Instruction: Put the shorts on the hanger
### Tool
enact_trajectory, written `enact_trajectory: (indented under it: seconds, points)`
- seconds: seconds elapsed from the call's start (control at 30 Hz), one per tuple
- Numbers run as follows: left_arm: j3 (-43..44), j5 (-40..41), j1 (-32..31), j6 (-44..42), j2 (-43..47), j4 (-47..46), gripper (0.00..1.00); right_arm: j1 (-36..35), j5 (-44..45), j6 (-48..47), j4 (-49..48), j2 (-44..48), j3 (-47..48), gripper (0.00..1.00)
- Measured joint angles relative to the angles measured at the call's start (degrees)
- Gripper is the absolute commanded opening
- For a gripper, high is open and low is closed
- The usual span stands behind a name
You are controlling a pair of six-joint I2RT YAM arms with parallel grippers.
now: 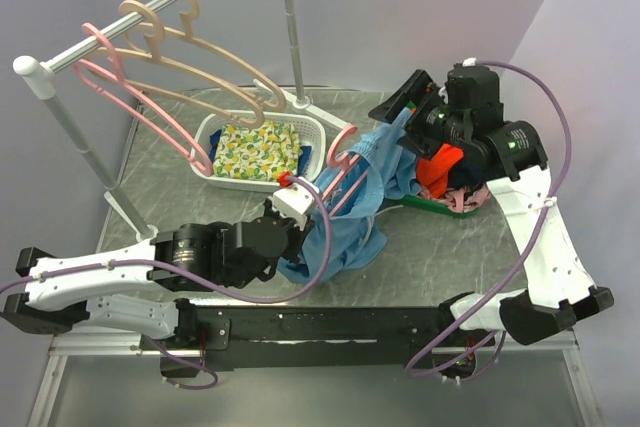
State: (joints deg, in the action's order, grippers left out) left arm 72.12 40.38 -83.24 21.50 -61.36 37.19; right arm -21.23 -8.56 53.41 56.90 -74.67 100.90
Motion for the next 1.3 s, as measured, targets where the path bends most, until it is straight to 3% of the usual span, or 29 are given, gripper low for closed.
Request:
enact_trajectory:
  seconds: [0.2,0.3,0.43,0.53,0.7,0.93,1.07,1.1,1.13,1.3]
  points:
    - [4.1,-1.3,0.9,3.1,-1.1,5.5,0.01,0.0,4.1,-8.9,-6.9,1.7,0.0,0.98]
    - [13.6,-2.4,1.9,4.3,-3.4,11.4,0.01,0.0,4.5,-14.3,-12.9,5.7,-2.7,0.95]
    - [27.6,-3.2,3.2,4.7,-5.6,17.2,0.01,-0.5,3.0,-20.6,-20.9,15.5,-13.0,0.92]
    - [33.6,-3.6,4.5,4.7,-5.7,19.8,0.01,-3.2,3.0,-24.9,-24.7,19.5,-17.8,0.93]
    - [33.4,-4.6,7.0,4.7,-5.5,21.7,0.01,-11.2,6.9,-30.5,-28.7,21.0,-19.6,0.92]
    - [29.9,-7.3,7.9,4.4,-7.2,24.0,0.01,-21.1,16.4,-35.2,-30.3,14.8,-18.3,0.88]
    - [29.7,-8.0,8.0,4.3,-6.9,24.3,0.01,-23.5,22.6,-36.4,-29.5,8.5,-17.5,0.55]
    - [29.5,-8.1,8.0,4.3,-6.8,24.2,0.01,-23.6,23.9,-36.6,-28.9,7.5,-17.4,0.51]
    - [29.1,-8.2,8.0,4.3,-6.5,24.0,0.01,-23.6,25.7,-36.5,-28.2,6.3,-17.2,0.39]
    - [26.3,-8.9,8.1,4.3,-4.7,23.3,0.01,-23.6,33.2,-35.4,-24.8,3.0,-12.6,0.23]
